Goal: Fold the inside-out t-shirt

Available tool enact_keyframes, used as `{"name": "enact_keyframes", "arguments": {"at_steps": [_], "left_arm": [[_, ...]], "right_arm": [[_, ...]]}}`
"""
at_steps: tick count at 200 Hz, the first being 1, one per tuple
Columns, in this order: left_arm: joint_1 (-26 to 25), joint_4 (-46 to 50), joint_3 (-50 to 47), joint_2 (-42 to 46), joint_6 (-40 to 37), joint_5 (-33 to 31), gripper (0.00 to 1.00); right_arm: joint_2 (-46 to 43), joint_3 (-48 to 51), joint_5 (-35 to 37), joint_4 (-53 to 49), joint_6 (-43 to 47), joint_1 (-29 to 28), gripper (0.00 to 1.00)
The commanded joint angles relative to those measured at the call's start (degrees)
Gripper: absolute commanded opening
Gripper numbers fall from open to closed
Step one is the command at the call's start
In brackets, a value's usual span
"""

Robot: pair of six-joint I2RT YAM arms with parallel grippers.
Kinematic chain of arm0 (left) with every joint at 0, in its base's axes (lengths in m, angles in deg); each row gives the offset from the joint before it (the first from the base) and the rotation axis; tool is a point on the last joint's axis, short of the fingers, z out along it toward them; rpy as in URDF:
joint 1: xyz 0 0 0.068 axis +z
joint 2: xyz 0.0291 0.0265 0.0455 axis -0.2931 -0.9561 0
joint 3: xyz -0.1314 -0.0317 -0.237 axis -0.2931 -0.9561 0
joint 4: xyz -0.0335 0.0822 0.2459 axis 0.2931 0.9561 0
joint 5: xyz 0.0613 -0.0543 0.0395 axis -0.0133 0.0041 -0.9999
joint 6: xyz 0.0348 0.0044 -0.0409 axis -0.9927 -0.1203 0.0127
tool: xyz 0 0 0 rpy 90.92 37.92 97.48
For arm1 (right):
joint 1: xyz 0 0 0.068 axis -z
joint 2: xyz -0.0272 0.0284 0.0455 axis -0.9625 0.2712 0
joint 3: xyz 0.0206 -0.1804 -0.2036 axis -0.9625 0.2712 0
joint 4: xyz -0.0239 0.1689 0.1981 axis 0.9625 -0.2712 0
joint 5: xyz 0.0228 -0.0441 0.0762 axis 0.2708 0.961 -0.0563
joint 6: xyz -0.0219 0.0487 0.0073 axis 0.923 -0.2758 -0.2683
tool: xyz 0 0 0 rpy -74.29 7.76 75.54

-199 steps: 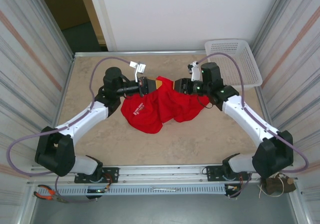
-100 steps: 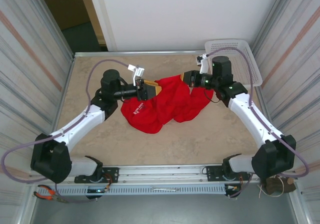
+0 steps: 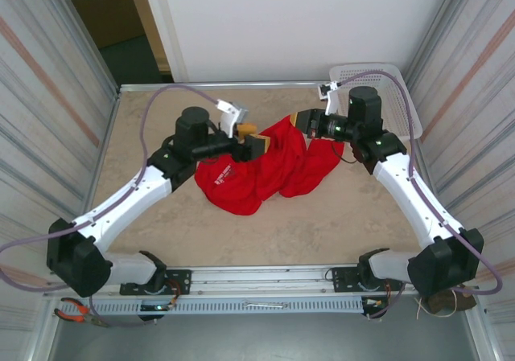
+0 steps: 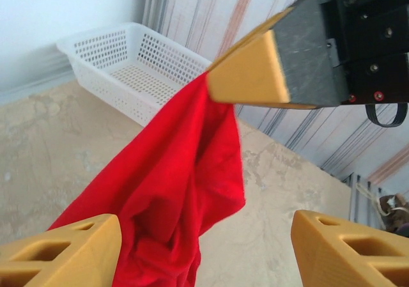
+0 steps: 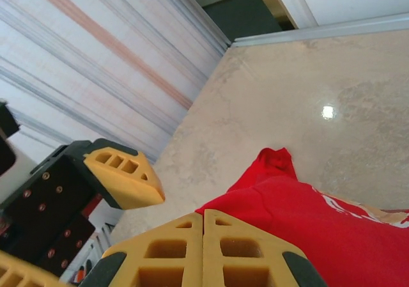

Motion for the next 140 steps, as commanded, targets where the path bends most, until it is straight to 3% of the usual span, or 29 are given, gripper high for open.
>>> {"name": "enact_keyframes", "arguments": {"at_steps": [1, 64, 91, 96, 107, 122, 140], "left_arm": [[-1.98, 3.09, 1.86, -3.05, -6.52, -8.27, 0.71], [-2.38, 2.53, 7.1, -12.89, -7.42, -17.78, 0.71], [-0.64, 1.58, 8.29, -15.85, -6.76, -14.6, 0.63], [-0.06, 1.28, 8.27, -15.97, -6.2, -12.74, 0.55], [1.35, 0.29, 7.82, -15.52, -5.53, -6.66, 0.26], [3.24, -0.76, 6.82, -13.88, -4.48, 1.39, 0.02], [5.12, -0.59, 6.14, -11.47, -2.7, 11.45, 0.0]], "right_arm": [[-1.82, 0.05, -1.18, 0.83, -0.9, -0.76, 0.0], [-3.06, 0.77, -1.28, 0.24, -0.83, -2.12, 0.0], [-3.67, 2.07, -0.26, -0.13, -0.24, -1.74, 0.0], [-3.81, 2.34, -0.2, -0.24, -0.2, -1.4, 0.0], [-3.75, 3.17, 0.07, -0.07, -0.16, -0.36, 0.0], [-2.74, 4.18, 1.12, 0.47, -0.14, 1.41, 0.0], [0.4, 4.17, 2.44, 0.87, 0.13, 3.29, 0.0]]}}
